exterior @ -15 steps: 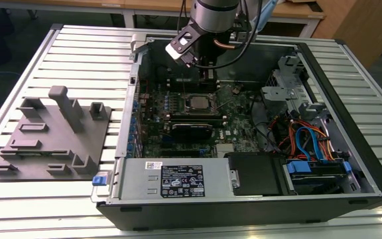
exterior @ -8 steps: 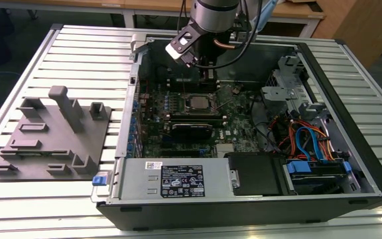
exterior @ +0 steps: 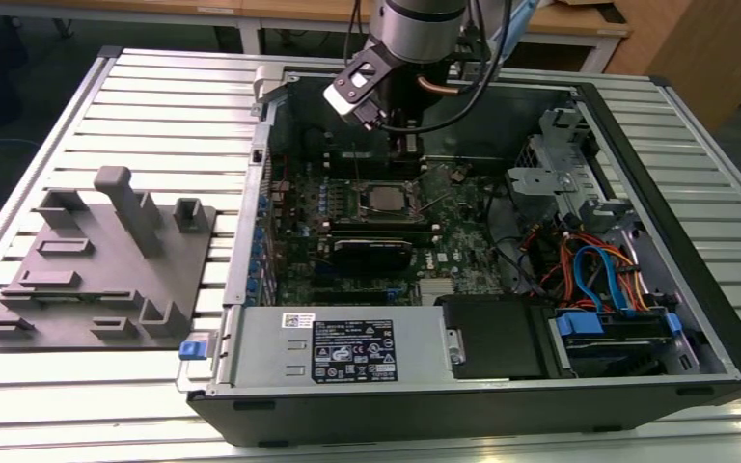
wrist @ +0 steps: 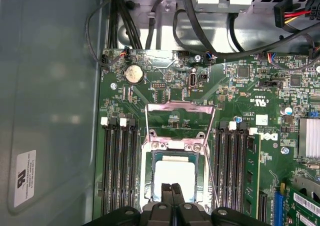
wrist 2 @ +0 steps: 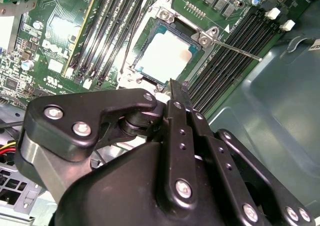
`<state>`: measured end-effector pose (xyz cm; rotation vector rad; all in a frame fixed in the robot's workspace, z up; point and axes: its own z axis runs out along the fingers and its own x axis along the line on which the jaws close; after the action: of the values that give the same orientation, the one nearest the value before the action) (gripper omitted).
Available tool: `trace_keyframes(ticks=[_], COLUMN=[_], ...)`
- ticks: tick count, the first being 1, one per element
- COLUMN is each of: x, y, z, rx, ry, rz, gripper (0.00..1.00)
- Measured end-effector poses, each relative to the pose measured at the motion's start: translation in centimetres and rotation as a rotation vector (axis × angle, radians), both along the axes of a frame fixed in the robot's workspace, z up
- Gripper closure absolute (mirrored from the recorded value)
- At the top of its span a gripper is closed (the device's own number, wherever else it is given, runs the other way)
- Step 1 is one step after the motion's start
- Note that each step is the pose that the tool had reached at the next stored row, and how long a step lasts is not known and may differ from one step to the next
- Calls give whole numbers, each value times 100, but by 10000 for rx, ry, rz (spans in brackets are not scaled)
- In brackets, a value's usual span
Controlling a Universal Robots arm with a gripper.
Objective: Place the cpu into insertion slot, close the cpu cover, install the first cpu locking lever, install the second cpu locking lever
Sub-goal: 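Close the cpu cover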
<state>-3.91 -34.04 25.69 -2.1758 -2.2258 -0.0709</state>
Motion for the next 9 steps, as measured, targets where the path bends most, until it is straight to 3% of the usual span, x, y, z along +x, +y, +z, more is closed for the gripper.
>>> trace_keyframes(ticks=[9], x=[3], y=[0], z=[12], rx=[0], ry=[0], rz=[1], gripper=[90])
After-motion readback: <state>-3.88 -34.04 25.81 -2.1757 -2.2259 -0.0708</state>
